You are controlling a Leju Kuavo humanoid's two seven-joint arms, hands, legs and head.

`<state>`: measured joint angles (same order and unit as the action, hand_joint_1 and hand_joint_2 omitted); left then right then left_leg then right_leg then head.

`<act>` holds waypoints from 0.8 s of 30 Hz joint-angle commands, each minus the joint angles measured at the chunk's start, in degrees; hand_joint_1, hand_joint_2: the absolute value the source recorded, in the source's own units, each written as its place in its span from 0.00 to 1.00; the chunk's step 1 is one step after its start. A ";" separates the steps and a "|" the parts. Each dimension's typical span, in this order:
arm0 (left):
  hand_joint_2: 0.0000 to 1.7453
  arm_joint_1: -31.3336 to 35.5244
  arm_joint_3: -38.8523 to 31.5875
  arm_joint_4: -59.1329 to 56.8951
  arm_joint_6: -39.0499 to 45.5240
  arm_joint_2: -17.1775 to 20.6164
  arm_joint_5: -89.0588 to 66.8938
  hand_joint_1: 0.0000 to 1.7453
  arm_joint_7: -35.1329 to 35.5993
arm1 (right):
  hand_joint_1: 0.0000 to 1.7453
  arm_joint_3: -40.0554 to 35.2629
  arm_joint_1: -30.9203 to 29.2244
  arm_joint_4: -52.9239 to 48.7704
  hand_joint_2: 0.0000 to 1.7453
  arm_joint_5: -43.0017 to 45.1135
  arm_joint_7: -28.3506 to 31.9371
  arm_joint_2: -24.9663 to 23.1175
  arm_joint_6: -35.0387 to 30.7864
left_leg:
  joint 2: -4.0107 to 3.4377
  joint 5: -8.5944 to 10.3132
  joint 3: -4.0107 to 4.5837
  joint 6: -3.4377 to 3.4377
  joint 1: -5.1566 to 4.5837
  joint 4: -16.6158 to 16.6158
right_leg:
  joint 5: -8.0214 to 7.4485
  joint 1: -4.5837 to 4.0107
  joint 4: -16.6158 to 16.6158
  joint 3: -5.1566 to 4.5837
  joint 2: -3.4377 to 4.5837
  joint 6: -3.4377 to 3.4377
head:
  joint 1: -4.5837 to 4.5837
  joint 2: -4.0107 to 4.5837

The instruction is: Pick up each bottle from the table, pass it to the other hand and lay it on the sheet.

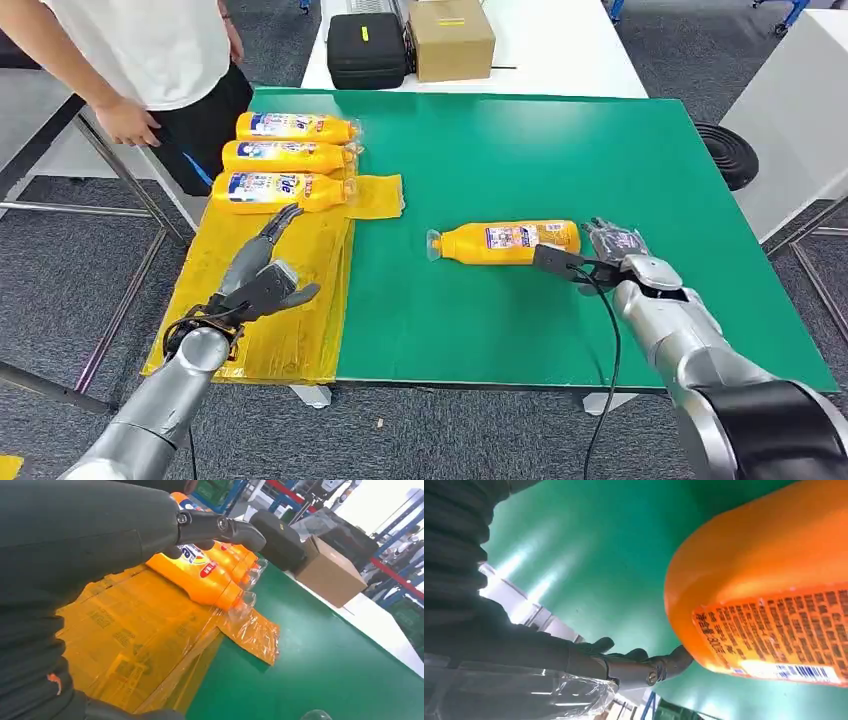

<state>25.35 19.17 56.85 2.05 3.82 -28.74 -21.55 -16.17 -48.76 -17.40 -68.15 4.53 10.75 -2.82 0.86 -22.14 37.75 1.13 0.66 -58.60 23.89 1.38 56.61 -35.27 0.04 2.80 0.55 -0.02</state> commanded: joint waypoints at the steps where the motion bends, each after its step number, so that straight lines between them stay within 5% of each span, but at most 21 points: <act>1: 1.00 2.21 0.28 -2.67 -2.79 0.09 0.77 0.00 0.39 | 0.00 -0.39 -8.49 2.99 1.00 -2.62 -4.97 1.02 7.06 | -0.20 -0.16 -0.20 -0.02 -0.04 -0.09 | 0.12 0.00 0.10 0.15 0.10 -0.19 | 0.00 0.00; 11: 1.00 2.14 0.14 -3.34 -3.00 0.21 1.24 0.00 0.02 | 0.00 -1.20 -8.55 2.74 1.00 -4.30 -6.38 -0.30 9.07 | -0.21 -0.16 -0.28 -0.03 -0.01 -0.03 | 0.11 -0.03 0.03 0.23 0.12 -0.19 | 0.00 0.00; 24: 1.00 3.38 0.81 -5.43 -2.26 -0.84 1.03 0.00 -0.49 | 0.00 -0.61 -4.88 2.84 1.00 -5.58 -2.84 -3.08 2.53 | -0.05 -0.05 -0.15 -0.02 0.03 0.01 | 0.05 -0.05 -0.02 0.15 -0.01 -0.11 | 0.02 0.00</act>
<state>25.79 19.19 56.11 -0.37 3.82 -27.52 -21.94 -16.20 -53.21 -17.33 -73.31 0.72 10.14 1.83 0.87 -22.14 37.74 1.13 0.67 -58.60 23.88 1.37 56.61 -35.27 0.03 2.80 0.57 -0.02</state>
